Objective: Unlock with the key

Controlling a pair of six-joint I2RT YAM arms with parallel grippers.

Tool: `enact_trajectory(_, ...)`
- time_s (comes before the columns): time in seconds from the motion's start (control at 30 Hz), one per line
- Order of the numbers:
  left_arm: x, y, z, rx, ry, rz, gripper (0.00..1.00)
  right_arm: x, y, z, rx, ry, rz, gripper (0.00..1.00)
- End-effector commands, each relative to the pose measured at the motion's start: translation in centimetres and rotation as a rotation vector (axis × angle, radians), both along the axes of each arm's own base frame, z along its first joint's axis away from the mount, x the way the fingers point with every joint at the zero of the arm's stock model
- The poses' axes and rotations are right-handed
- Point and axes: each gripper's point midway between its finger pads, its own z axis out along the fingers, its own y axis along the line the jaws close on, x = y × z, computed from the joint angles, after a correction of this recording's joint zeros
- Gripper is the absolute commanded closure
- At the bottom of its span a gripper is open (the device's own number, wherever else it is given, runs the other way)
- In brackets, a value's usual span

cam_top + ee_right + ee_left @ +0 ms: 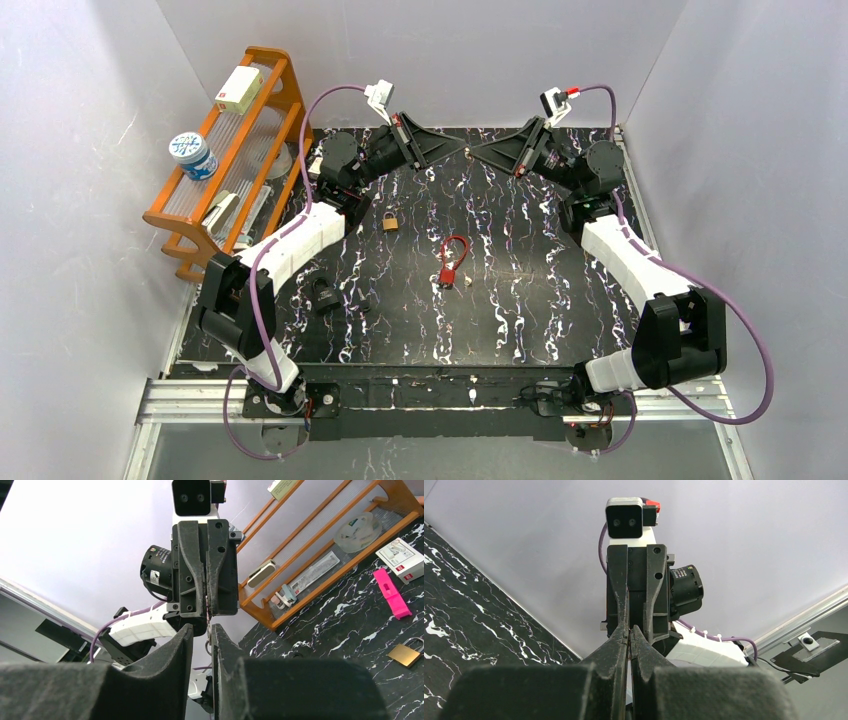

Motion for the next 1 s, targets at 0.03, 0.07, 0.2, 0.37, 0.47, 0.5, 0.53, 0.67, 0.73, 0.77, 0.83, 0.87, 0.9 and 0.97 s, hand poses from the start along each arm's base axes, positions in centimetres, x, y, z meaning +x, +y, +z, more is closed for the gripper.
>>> enact_trajectory(0.03,-1.6,0.8,2.6,-0.038,-0.082,0.003,1.0,-0.7,-0.1,1.5,0.009,-0.075,0.004,0.71)
enact_trajectory(0.07,-1.6,0.8,2.6,-0.038,-0.082,0.003,1.0,-0.6,-0.1,1.4,0.008,-0.072,0.003,0.71)
enact_trajectory(0.2,-1.6,0.8,2.7,-0.042,-0.084,0.003,1.0,-0.6,0.0,1.3,0.002,-0.069,0.013,0.72)
enact_trajectory(0.37,-1.6,0.8,3.2,-0.057,-0.084,-0.002,1.0,-0.4,0.2,0.9,-0.005,-0.054,0.026,0.72)
enact_trajectory(0.47,-1.7,0.8,3.5,-0.065,-0.088,-0.005,1.0,-0.3,0.2,1.0,-0.004,-0.051,0.03,0.74)
enact_trajectory(0.5,-1.7,0.8,3.6,-0.067,-0.088,-0.007,1.0,-0.3,0.2,1.0,-0.004,-0.051,0.032,0.76)
enact_trajectory(0.53,-1.7,0.8,3.6,-0.068,-0.088,-0.008,1.0,-0.3,0.3,1.1,-0.004,-0.053,0.035,0.78)
enact_trajectory(0.67,-1.8,0.8,3.4,-0.068,-0.084,-0.012,1.0,-0.3,0.2,1.6,0.014,-0.056,0.037,0.81)
enact_trajectory(0.73,-1.8,0.8,3.2,-0.067,-0.082,-0.014,1.0,-0.2,0.2,1.8,0.024,-0.059,0.042,0.81)
enact_trajectory(0.77,-1.8,0.8,3.2,-0.067,-0.081,-0.015,1.0,-0.2,0.3,2.0,0.028,-0.06,0.045,0.8)
enact_trajectory(0.83,-1.8,0.8,3.1,-0.067,-0.081,-0.015,1.0,-0.1,0.2,2.1,0.034,-0.059,0.044,0.76)
enact_trajectory(0.87,-1.8,0.8,3.1,-0.067,-0.081,-0.015,1.0,-0.1,0.3,2.1,0.036,-0.056,0.045,0.74)
enact_trajectory(0.9,-1.8,0.8,3.1,-0.067,-0.08,-0.014,1.0,-0.1,0.3,2.2,0.038,-0.055,0.046,0.73)
enact_trajectory(0.97,-1.8,0.8,3.0,-0.065,-0.082,-0.014,1.0,-0.1,0.3,2.2,0.043,-0.052,0.044,0.74)
